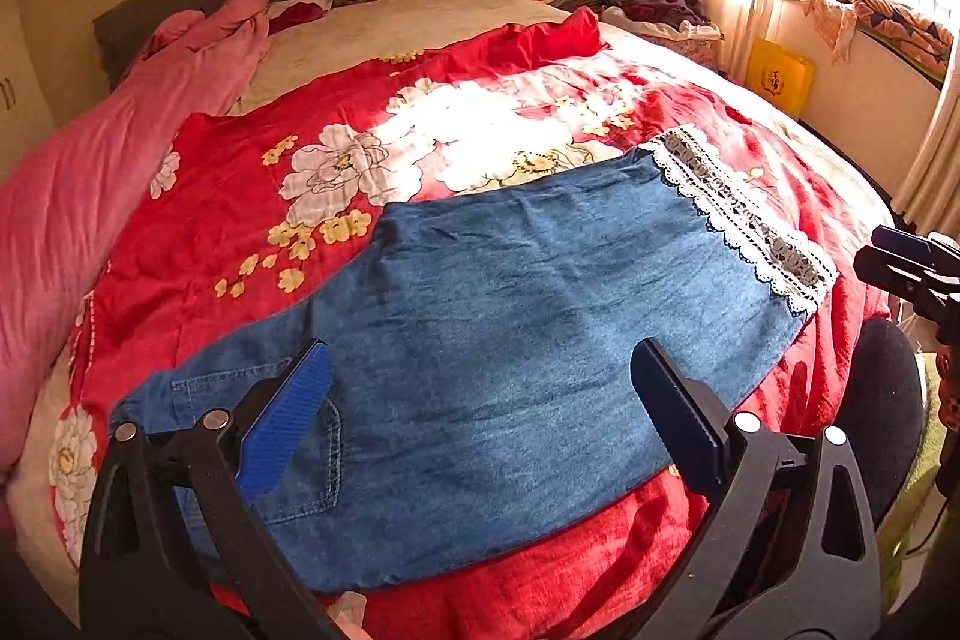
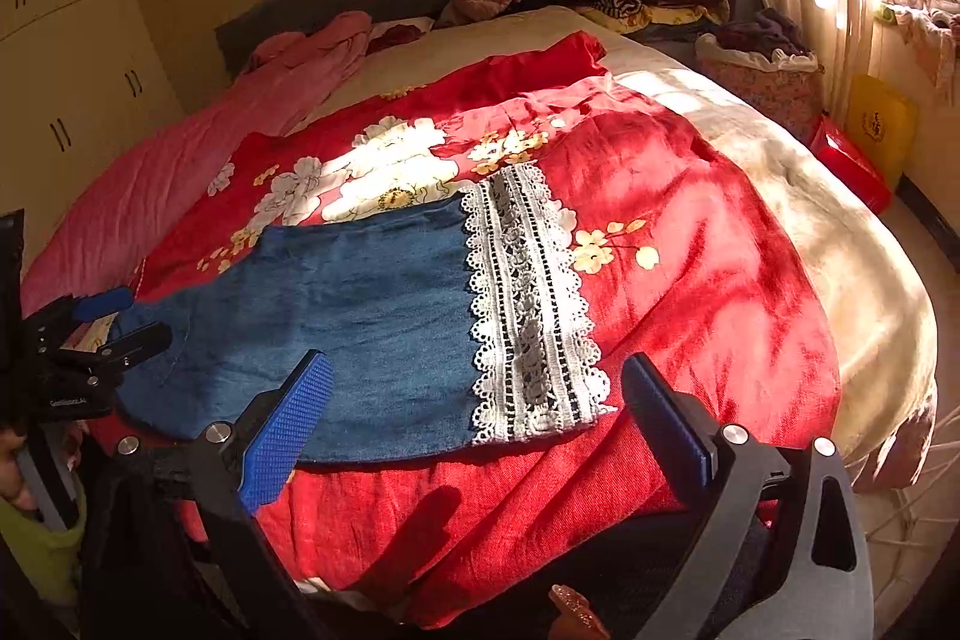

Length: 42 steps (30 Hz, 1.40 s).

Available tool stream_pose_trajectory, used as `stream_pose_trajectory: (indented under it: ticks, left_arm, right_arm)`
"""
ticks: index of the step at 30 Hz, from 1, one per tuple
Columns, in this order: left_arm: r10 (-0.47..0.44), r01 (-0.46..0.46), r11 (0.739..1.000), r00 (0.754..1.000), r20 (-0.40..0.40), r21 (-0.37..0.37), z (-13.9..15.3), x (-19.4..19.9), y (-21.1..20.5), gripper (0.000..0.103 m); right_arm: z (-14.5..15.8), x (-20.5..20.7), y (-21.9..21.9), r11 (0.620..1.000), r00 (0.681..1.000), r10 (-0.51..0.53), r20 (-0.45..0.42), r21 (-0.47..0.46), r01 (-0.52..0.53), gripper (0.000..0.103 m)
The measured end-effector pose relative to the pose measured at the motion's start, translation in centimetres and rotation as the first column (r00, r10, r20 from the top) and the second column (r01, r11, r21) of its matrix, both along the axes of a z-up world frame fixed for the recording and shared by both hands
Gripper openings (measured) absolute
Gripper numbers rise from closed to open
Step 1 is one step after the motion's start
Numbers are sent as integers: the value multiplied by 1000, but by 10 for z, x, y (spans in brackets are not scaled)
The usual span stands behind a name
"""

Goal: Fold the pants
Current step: 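Move both tools to the lace-trimmed leg end of the folded pants, then grasp the lace-trimmed leg end with the left tool and lift it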

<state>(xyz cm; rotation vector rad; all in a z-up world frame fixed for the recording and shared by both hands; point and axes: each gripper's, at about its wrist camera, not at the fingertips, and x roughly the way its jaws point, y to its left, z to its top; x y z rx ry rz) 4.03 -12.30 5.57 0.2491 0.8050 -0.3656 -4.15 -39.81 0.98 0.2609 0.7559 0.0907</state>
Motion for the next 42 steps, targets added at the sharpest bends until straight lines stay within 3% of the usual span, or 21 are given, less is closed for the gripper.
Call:
stream_pose_trajectory:
  ticks: [23,29,34,38,42]
  left_arm:
    - [-136,138,988,990,-30,70,-23,47,-83,93]
    - [-139,143,987,988,-63,70,-33,72,-92,93]
    - [-146,148,989,987,-64,26,-34,96,-99,93]
    - [-180,184,980,982,-58,71,-39,112,-118,93]
    - [-237,241,968,969,-62,69,-43,126,-141,93]
  right_arm:
    - [-25,13,-17,996,995,-83,-61,26,85,96]
    - [-31,21,-15,996,993,-92,-69,16,93,96]
    - [-38,29,-13,996,992,-92,-90,14,93,96]
    - [-44,35,-10,996,991,-86,-102,8,88,96]
    - [-51,40,-8,997,990,-70,-124,11,72,96]
